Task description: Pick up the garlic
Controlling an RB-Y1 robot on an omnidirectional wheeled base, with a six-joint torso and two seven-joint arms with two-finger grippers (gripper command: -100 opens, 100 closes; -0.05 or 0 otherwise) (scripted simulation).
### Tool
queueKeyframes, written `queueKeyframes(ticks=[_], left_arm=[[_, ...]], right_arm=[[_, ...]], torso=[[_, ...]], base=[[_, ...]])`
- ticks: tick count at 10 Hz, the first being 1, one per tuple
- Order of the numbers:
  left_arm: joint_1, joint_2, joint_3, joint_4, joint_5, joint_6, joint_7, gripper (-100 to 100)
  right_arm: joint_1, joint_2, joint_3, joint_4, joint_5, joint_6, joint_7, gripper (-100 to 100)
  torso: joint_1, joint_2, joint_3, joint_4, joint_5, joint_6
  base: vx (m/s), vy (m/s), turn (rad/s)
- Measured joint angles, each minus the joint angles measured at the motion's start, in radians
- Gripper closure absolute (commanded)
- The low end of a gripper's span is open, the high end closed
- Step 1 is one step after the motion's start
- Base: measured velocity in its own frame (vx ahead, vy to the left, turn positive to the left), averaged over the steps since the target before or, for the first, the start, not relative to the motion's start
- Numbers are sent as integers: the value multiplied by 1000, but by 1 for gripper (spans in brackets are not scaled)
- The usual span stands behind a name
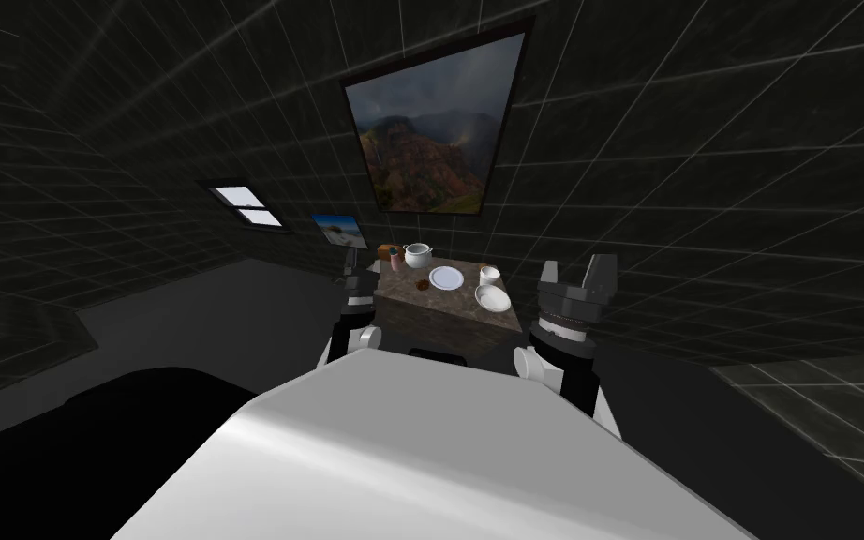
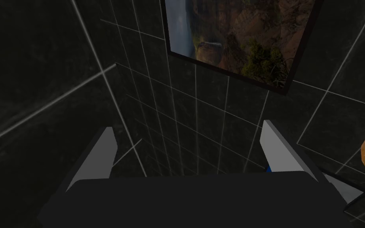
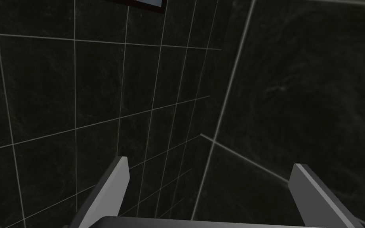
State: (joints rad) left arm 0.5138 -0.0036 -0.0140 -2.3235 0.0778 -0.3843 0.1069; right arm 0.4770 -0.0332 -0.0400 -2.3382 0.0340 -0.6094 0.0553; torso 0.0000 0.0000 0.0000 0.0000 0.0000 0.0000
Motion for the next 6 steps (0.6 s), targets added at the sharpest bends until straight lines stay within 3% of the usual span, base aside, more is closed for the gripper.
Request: queueKeyframes(ticks=[6], left_arm=[[-48, 93, -41, 24, 73, 137, 70, -100]], right_arm=[[0, 0, 0, 0, 0, 0, 0, 0]], torso=[[2, -1, -1, 0, 1, 0]], base=[[7, 34, -58]])
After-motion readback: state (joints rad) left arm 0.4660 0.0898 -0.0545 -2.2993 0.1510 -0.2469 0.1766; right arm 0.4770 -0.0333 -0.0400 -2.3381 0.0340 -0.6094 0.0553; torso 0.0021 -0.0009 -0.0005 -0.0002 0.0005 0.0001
